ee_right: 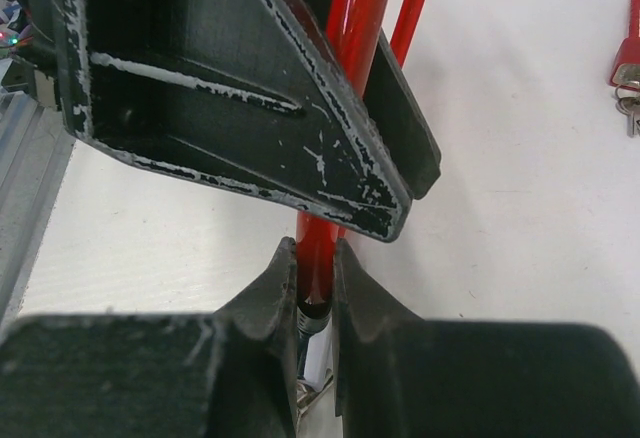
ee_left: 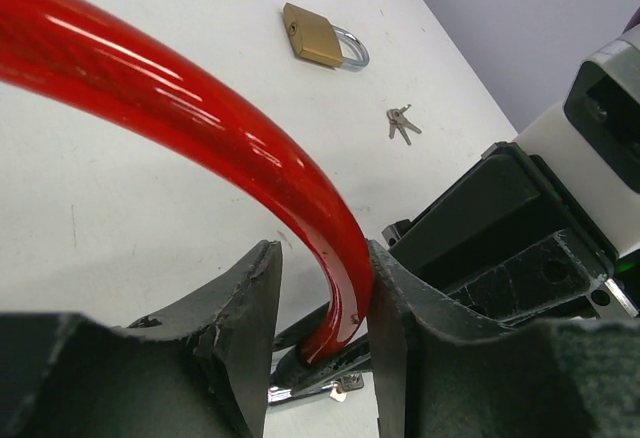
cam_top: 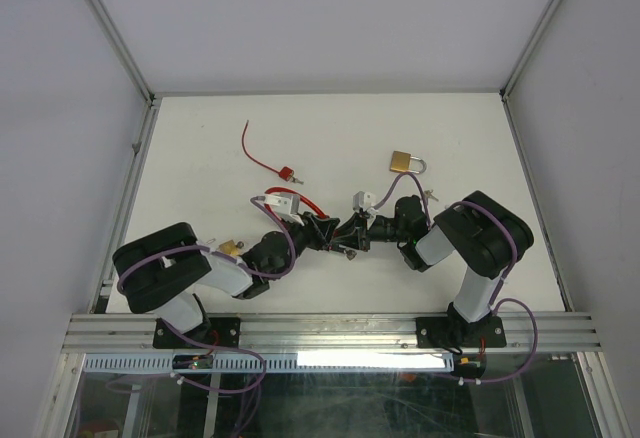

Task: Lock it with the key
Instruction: Lock the lock.

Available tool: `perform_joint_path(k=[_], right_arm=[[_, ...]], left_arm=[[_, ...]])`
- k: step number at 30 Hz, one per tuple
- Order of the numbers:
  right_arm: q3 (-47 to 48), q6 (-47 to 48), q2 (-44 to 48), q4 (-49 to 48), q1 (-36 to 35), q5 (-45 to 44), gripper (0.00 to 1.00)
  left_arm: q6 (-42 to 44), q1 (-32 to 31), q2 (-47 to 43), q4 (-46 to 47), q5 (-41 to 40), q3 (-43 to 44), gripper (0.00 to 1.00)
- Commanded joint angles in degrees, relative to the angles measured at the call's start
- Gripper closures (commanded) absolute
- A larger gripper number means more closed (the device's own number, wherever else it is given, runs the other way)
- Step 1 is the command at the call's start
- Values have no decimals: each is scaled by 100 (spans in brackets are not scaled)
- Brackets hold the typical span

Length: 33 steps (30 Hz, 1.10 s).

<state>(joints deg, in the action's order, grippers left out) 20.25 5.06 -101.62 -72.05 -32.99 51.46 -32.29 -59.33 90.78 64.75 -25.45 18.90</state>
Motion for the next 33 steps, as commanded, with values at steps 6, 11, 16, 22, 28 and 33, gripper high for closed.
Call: perform_joint_path(k=[6,11,16,22,28,33], right_arm=[[10,304,26,284,-55,-68,100],[-4,391,134,360,-53,-29,91],[-58,547,315,470,-50,29,70],[11,889,675,1057,-34,130,54],[126,1893,1407,2300,163,595,47],[401,2731,2171,3938,518,889,47]], left_arm=[[181,-52,198,197,172,86,93],[410,-48,206,455,297,-124,100],[667,-54,262,833,348,-384,100],[841,-50,346,1035,350,-511,100],[859,-52,412,1186,382,-562,100],[868,-52,401,1181,392,-571,100]])
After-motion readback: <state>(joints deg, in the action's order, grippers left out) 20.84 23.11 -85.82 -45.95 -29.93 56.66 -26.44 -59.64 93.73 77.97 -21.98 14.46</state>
